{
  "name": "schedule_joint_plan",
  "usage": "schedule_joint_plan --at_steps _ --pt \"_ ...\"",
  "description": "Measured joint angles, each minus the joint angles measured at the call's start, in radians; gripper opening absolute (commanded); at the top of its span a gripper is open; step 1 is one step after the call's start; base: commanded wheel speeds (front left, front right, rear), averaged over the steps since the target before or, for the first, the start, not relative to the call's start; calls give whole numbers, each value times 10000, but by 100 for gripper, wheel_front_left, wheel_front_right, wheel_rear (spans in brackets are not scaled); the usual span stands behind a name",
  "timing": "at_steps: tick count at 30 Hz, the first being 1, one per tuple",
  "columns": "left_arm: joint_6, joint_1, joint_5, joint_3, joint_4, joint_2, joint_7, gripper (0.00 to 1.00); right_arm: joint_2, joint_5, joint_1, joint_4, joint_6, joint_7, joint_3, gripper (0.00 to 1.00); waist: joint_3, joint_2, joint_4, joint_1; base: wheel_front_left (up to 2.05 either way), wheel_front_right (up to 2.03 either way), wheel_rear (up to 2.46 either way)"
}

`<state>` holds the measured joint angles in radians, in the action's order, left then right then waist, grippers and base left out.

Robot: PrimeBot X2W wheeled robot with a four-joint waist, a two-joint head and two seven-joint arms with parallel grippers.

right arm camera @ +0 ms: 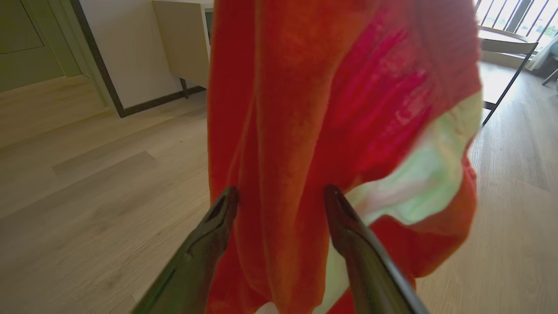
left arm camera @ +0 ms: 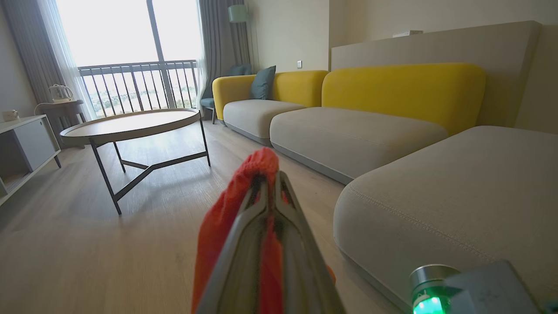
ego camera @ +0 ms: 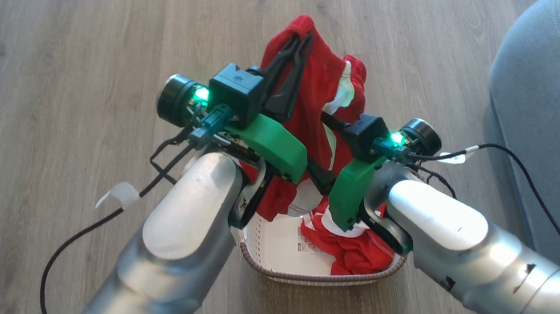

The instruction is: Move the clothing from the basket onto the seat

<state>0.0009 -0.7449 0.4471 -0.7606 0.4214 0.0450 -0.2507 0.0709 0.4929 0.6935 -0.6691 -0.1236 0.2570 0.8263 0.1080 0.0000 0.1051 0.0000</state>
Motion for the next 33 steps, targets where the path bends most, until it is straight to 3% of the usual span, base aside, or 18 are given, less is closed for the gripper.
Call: schedule_joint_plan --at_steps 1,3,4,5,12,13,14,15,25,33 --pt "13 0 56 -69 -2 0 0 0 0 107 36 -100 0 0 92 97 -19 0 32 0 0 0 0" --pt "92 -1 140 -178 -12 0 0 0 -4 341 58 -226 0 -2 242 28 -50 0 82 0 0 0 0" --pt "94 -1 159 -238 -10 0 0 0 -2 408 67 -265 0 -2 280 28 -64 0 97 0 0 0 0" --pt "98 -2 211 -307 -8 0 0 0 -2 491 91 -290 0 0 313 0 -71 0 103 0 0 0 0" --pt "245 -7 253 -368 178 0 -13 0 -10 713 242 -245 0 -2 299 0 -18 0 -88 1 0 0 0" --pt "270 -8 253 -362 205 0 -13 10 -8 706 242 -211 0 -2 217 0 -2 0 -143 1 0 0 0" --pt "274 -8 253 -351 230 4 -13 39 -6 696 241 -142 0 -2 119 0 15 0 -202 1 0 0 0" --pt "272 -8 255 -349 265 10 -13 100 -4 663 241 -48 0 -2 33 0 35 0 -259 1 0 0 0" --pt "155 -3 205 -196 819 242 -17 100 -8 -291 -138 1028 0 -2 -1429 0 276 0 -852 1 0 0 0" --pt "-510 169 -4 -42 1055 612 -17 100 -8 -1039 -766 2105 0 -2 -2732 0 448 0 -1495 1 0 0 0"
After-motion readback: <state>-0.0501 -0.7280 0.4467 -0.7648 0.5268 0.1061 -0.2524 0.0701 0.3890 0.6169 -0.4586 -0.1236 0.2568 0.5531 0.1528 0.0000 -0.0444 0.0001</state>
